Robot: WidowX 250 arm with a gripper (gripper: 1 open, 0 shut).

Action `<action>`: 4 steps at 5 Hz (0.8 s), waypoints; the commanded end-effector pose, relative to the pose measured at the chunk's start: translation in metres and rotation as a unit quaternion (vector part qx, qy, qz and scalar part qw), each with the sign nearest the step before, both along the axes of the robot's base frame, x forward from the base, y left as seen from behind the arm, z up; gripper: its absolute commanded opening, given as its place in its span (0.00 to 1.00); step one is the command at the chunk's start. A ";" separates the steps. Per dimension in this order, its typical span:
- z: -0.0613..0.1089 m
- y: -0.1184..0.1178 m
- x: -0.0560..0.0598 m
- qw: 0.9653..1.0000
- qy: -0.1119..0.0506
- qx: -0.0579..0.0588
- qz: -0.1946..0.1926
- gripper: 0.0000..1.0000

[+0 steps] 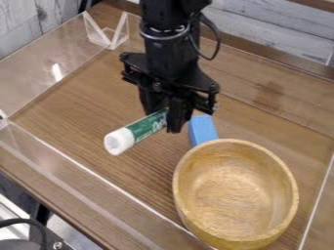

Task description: Remove the green marker from inside the brown bowl and put it on the table

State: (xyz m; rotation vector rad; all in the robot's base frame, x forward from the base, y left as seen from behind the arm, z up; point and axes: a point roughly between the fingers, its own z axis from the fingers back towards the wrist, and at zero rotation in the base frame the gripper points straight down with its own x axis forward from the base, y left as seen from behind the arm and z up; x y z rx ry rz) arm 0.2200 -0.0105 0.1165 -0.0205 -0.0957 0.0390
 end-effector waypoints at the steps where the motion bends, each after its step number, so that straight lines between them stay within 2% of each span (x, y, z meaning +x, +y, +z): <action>1: 0.006 0.003 0.002 1.000 -0.021 -0.002 0.003 0.00; 3: -0.003 0.005 0.002 1.000 -0.020 -0.004 0.009 0.00; 4: -0.005 0.005 0.006 1.000 -0.021 -0.007 0.008 0.00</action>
